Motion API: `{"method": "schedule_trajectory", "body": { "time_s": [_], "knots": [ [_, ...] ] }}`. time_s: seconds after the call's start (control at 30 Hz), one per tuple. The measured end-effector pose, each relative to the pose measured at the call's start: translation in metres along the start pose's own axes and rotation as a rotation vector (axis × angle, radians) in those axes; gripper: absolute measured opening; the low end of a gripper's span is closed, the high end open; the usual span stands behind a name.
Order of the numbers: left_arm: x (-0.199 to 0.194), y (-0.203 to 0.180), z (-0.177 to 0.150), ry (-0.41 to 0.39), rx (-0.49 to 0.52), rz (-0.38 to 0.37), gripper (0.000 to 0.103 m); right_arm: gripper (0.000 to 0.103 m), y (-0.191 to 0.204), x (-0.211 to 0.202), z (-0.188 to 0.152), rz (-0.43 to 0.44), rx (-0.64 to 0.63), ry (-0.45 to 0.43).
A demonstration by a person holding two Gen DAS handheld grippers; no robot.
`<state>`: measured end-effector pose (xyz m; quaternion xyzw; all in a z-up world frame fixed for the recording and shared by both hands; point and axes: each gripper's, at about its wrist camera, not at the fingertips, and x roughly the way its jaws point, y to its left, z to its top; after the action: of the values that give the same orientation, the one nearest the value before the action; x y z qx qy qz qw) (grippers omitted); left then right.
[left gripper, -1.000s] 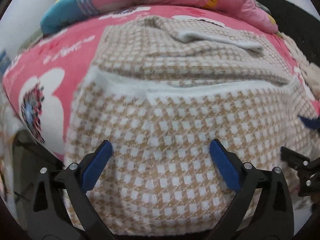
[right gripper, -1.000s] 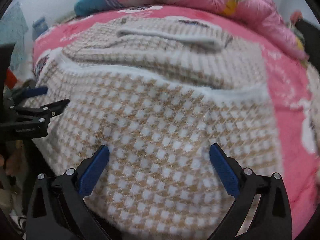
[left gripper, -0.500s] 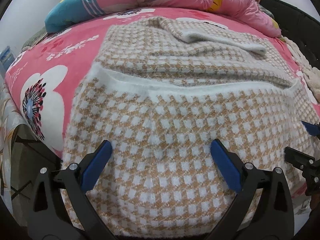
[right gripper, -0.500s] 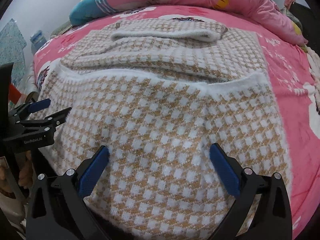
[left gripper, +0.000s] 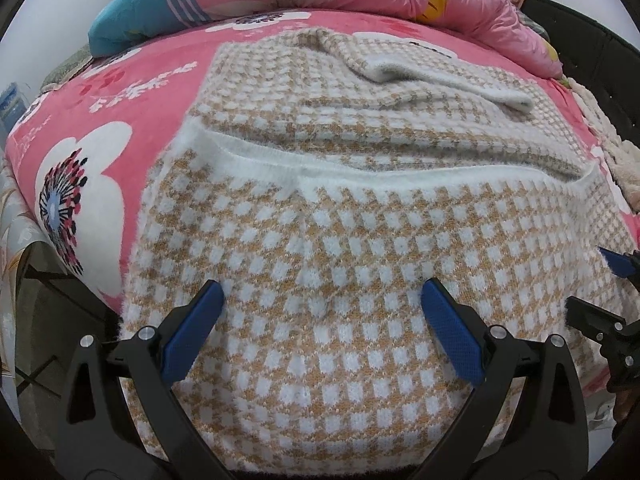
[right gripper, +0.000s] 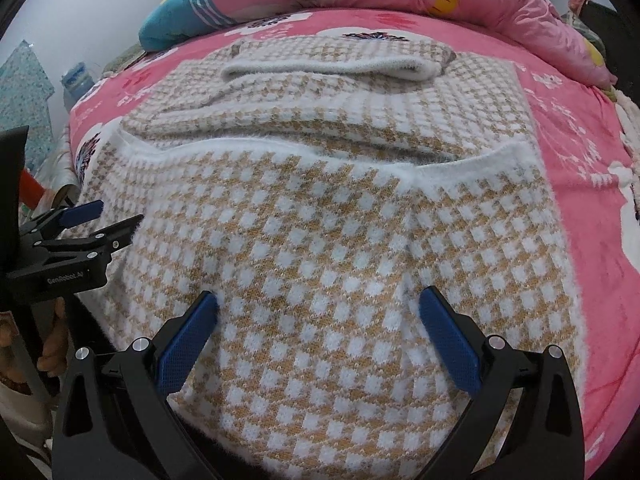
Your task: Fold large clothes
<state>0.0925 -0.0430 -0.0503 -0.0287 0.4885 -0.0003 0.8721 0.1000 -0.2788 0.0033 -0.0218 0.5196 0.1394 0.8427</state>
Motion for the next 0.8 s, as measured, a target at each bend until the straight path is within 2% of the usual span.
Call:
{"method": "schedule_trajectory", "body": {
  "time_s": [0.37,0.53,0.67,0.8],
  "knots": [
    [0.000,0.002,0.001,-0.003,0.000,-0.001,0.097,0.097,0.008,-0.002,0.008,-0.020,-0.008,0.014],
    [0.000,0.001,0.001,-0.005,0.001,-0.002,0.097,0.097,0.017,-0.016,0.018,-0.001,0.007,-0.083],
    [0.000,0.001,0.001,-0.021,0.014,-0.008,0.097,0.097,0.032,-0.015,0.026,-0.031,-0.063,-0.127],
    [-0.003,0.000,-0.001,-0.052,0.031,-0.020,0.096,0.097,0.041,0.008,0.028,-0.053,-0.117,-0.090]
  ]
}}
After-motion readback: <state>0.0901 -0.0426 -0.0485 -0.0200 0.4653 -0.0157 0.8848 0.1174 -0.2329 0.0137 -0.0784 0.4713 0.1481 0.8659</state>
